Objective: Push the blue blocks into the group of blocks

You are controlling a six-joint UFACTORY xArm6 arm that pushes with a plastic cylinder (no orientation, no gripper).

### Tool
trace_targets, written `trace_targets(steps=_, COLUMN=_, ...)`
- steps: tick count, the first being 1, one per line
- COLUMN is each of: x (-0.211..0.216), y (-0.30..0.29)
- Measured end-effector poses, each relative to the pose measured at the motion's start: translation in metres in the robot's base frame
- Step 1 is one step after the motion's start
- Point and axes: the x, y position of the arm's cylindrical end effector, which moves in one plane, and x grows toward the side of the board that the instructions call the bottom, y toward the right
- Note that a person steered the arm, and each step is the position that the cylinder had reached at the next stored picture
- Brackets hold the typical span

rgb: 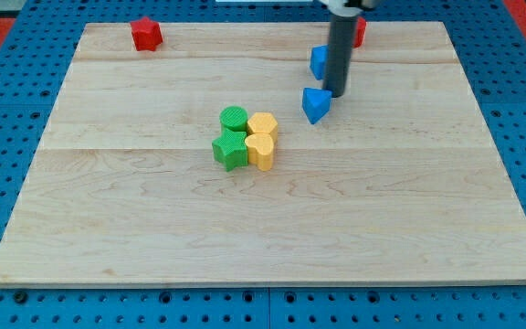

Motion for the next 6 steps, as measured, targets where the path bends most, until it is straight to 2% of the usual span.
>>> trace_targets(steps=1, x=0.006, y=0.035)
trace_targets(steps=2, x=0.016, y=-0.050)
trace_targets(steps=3, x=0.031, y=-0.086)
trace_targets(steps=5, x=-0.034, y=0.052)
trace_targets(steps=6, x=-0.076, y=0.089)
